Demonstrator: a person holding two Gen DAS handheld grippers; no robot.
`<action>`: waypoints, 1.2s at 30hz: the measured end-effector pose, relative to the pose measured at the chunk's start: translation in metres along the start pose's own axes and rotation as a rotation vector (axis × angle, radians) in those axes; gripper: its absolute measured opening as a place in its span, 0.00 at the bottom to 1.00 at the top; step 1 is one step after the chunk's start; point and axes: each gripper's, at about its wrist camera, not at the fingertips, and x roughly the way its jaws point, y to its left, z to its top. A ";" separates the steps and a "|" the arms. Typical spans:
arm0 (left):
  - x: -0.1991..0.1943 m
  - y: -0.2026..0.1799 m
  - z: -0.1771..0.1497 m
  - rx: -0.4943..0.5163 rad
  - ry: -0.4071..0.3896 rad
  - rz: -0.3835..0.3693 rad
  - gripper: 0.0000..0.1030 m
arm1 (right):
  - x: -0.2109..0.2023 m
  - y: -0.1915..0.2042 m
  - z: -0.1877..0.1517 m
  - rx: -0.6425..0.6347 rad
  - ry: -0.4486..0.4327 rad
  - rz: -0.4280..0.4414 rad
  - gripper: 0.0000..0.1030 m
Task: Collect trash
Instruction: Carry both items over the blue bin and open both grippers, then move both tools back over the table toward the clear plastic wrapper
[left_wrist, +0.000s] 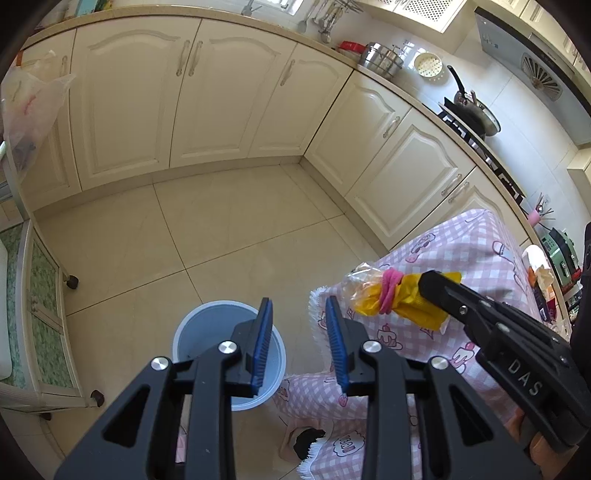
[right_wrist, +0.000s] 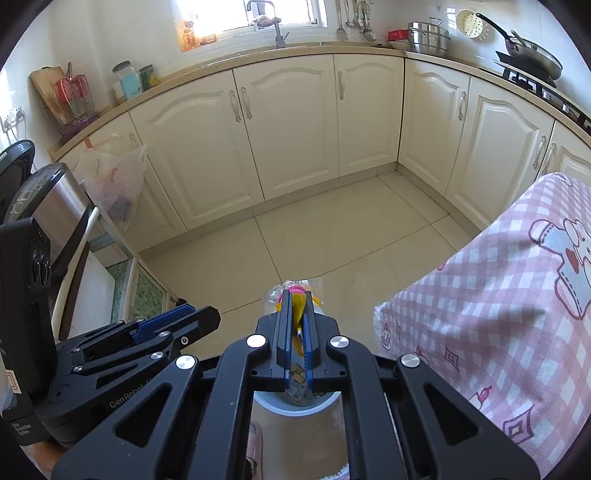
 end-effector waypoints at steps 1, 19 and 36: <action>-0.001 0.001 0.001 -0.004 -0.004 0.001 0.28 | 0.001 0.001 0.001 0.001 -0.002 0.006 0.04; -0.033 -0.031 0.008 0.033 -0.060 -0.022 0.33 | -0.028 -0.017 0.008 0.058 -0.062 0.017 0.16; -0.055 -0.252 -0.028 0.330 -0.078 -0.226 0.51 | -0.222 -0.173 -0.056 0.273 -0.314 -0.288 0.36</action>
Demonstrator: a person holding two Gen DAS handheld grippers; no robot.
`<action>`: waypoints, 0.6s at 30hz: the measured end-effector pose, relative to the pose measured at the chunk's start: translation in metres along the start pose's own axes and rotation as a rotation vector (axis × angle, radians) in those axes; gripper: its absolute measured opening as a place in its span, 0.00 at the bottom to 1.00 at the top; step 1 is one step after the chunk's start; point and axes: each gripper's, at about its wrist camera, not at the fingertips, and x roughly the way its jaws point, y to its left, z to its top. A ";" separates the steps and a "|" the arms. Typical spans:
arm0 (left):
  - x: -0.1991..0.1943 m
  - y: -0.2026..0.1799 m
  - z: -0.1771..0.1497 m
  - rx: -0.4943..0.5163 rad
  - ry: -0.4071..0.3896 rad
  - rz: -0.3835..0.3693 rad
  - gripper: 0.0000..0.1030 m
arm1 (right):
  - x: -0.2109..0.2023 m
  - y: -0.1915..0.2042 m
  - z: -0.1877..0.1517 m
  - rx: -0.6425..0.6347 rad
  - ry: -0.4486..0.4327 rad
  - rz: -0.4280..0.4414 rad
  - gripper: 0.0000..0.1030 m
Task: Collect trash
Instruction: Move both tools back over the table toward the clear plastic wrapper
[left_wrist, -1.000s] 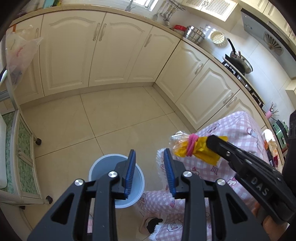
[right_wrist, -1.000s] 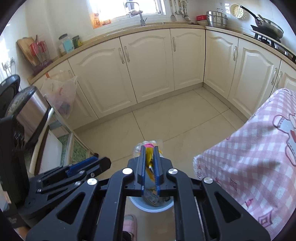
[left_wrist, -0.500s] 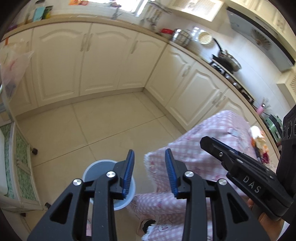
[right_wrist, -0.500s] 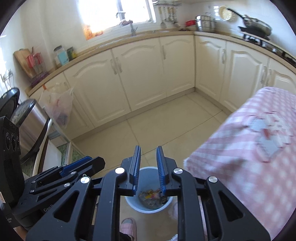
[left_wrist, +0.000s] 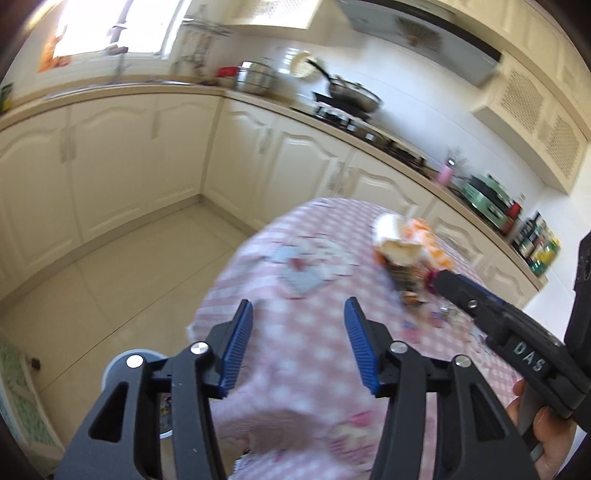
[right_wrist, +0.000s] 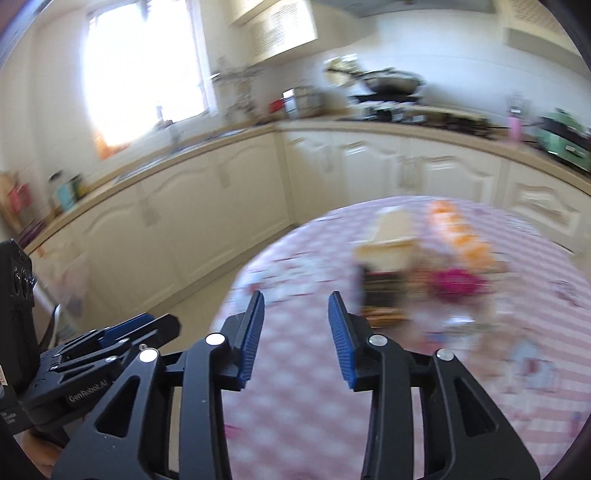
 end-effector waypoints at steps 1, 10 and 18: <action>0.003 -0.008 -0.001 0.009 0.006 -0.009 0.54 | -0.006 -0.011 -0.001 0.010 -0.010 -0.024 0.42; 0.043 -0.083 -0.003 0.109 0.072 -0.052 0.67 | -0.006 -0.096 -0.023 0.084 0.094 -0.214 0.75; 0.087 -0.104 0.002 0.147 0.137 -0.037 0.67 | 0.040 -0.112 -0.018 0.063 0.197 -0.193 0.69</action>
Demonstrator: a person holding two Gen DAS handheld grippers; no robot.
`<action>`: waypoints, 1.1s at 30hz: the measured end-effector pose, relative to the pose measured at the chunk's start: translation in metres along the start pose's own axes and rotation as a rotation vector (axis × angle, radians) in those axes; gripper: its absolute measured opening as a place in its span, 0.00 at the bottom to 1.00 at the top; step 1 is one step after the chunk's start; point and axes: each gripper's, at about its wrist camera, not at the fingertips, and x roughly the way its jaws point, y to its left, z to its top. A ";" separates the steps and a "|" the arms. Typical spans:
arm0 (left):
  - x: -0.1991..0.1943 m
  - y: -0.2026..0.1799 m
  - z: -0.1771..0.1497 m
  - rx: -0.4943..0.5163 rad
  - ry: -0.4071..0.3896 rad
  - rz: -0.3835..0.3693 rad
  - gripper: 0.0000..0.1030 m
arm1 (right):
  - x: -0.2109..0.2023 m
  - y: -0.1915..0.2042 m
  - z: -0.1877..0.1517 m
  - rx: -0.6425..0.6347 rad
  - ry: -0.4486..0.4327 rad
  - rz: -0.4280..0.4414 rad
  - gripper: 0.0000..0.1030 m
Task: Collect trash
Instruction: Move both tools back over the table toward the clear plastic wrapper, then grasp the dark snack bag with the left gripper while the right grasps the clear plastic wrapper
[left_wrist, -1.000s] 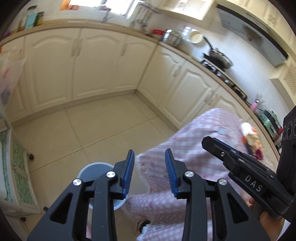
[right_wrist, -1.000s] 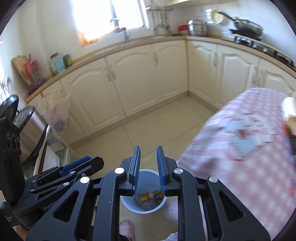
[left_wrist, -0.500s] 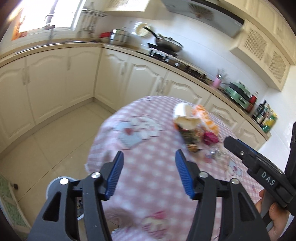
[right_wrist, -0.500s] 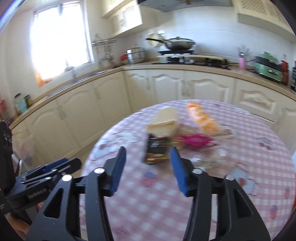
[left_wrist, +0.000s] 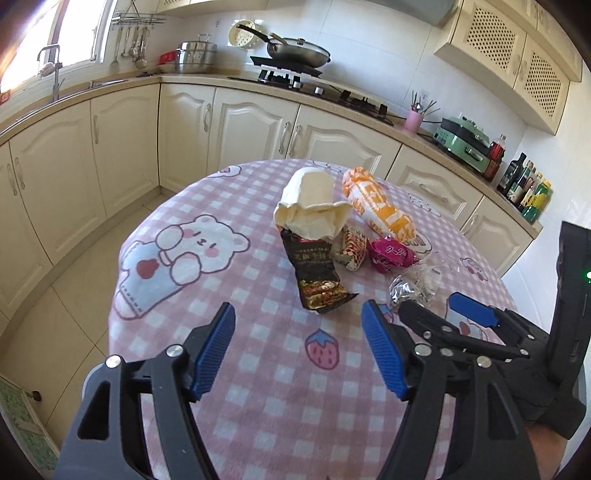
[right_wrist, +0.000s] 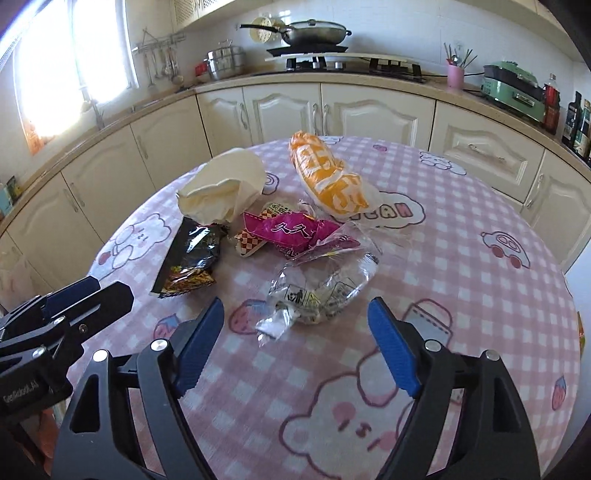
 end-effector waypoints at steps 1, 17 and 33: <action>0.004 0.000 0.001 0.000 0.009 -0.001 0.67 | 0.004 -0.001 0.001 -0.008 0.012 -0.009 0.56; 0.062 -0.015 0.017 0.011 0.105 0.053 0.47 | -0.013 -0.027 -0.002 0.040 -0.038 0.063 0.39; -0.008 0.011 -0.013 0.020 0.017 0.024 0.14 | -0.042 0.020 -0.003 -0.028 -0.081 0.106 0.39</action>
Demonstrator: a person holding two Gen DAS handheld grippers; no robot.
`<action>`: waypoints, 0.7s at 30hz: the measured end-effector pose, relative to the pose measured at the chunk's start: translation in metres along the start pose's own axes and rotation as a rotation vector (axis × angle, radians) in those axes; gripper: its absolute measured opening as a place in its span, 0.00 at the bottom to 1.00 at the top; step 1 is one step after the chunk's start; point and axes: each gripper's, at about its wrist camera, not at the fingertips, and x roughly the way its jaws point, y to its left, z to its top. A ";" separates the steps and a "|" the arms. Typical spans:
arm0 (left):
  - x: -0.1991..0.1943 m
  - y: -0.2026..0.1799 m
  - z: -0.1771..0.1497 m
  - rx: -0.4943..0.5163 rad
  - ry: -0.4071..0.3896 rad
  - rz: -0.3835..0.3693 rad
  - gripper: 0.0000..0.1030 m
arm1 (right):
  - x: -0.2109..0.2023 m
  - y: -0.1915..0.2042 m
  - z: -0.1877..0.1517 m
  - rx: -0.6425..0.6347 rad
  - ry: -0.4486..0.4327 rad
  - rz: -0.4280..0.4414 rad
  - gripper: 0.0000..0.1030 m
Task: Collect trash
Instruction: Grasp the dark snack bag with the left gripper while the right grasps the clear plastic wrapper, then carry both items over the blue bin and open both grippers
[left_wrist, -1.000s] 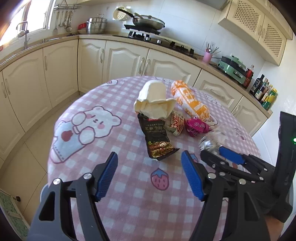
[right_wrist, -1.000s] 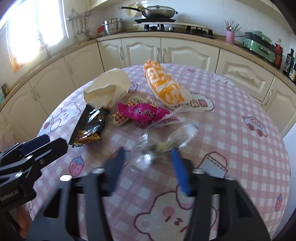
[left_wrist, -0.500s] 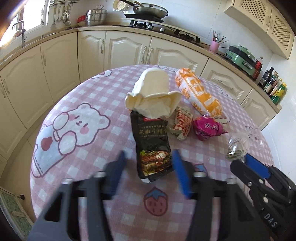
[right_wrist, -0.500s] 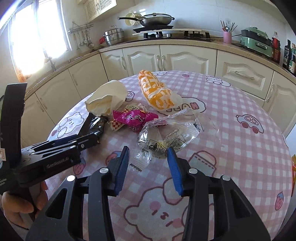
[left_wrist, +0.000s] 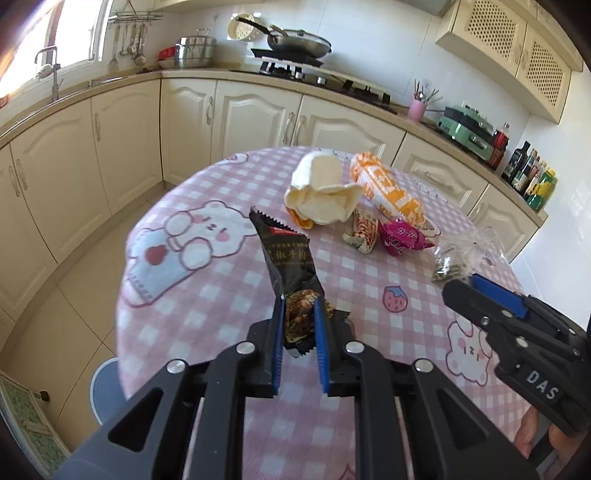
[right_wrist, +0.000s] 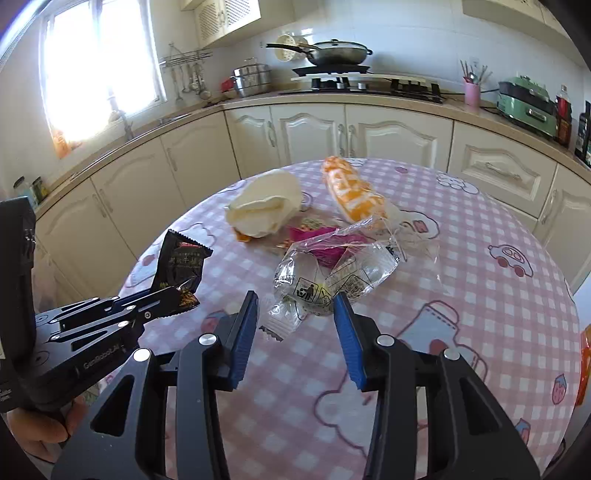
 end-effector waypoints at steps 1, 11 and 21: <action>-0.008 0.004 -0.002 -0.004 -0.010 -0.001 0.14 | -0.001 0.005 0.000 -0.007 -0.001 0.003 0.39; -0.072 0.064 -0.025 -0.079 -0.086 0.037 0.14 | -0.003 0.085 0.000 -0.114 -0.001 0.062 0.39; -0.106 0.163 -0.062 -0.238 -0.097 0.126 0.14 | 0.018 0.188 -0.011 -0.243 0.031 0.187 0.39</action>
